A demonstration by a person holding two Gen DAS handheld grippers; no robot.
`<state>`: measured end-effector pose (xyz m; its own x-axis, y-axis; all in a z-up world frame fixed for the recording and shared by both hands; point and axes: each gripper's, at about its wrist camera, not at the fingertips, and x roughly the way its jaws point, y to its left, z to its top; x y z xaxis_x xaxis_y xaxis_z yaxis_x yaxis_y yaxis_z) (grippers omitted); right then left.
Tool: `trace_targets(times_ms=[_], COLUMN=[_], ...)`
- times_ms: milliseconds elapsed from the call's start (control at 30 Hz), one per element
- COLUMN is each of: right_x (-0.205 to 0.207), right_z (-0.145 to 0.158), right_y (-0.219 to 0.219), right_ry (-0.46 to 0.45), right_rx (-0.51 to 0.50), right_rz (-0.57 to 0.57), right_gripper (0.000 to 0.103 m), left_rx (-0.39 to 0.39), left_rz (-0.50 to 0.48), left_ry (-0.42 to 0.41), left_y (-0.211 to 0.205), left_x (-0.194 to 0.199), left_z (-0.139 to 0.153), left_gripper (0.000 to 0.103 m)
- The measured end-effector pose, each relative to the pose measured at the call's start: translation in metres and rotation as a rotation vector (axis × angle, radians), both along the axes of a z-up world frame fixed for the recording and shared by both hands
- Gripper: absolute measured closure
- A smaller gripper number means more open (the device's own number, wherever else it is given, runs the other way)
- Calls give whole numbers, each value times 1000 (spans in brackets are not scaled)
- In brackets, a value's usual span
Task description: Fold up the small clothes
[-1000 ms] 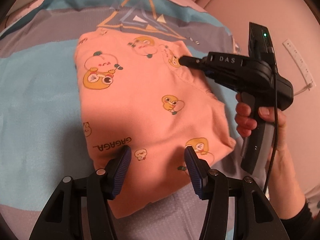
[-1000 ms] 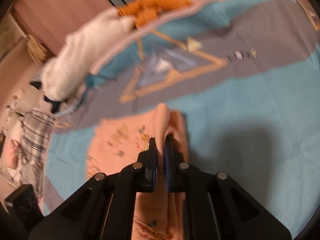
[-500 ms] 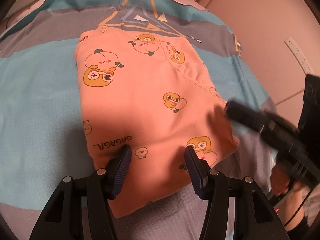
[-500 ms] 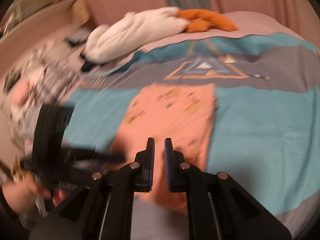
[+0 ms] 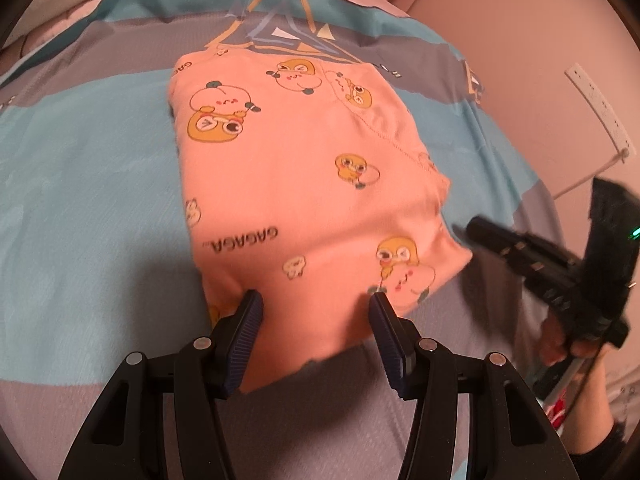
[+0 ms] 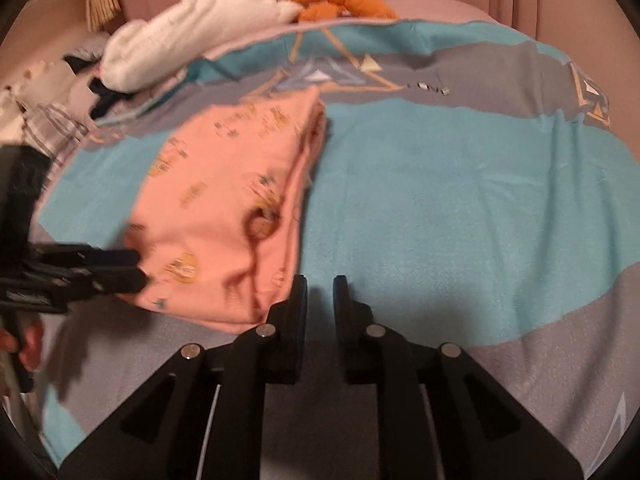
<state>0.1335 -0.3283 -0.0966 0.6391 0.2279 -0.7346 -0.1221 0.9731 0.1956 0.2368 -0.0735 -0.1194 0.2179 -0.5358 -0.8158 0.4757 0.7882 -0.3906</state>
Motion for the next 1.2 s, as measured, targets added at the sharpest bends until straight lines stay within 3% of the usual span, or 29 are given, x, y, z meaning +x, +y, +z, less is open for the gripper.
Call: trace_targets(times_ms=[200,367,567,667,733,833,1067,1200], right_x=[-3,9,-16,-31,-38,-47,-40,-21], right_z=[8,-24,-28,-29,-29,-27,-34,-39], right_y=[35,51,36,22,13,-6,-25,-21], right_ry=[-42,85,104,104,91,75,103,125], right_rx=[81,44,137,190,254,373,567,596], right_rz=[118,108,106,79,52,-4,-74,-76], right_gripper=[88,92,92,82,66,43,35,33], left_rx=[39,33,-16,-33,-56,-98,-245,-294], left_rz=[-10,-10,13,52,74,103,170,193], left_ry=[-34,-33,0,25,43,72,170,193], left_y=[-3,0,19,33,43,54,60,57], left_x=[-8,-12,-20,-25,-27,-24,1,15], left_z=[0,0,2,2,0,-2,-12,-17], left_gripper=[49,49,49,49,48,36,34,34])
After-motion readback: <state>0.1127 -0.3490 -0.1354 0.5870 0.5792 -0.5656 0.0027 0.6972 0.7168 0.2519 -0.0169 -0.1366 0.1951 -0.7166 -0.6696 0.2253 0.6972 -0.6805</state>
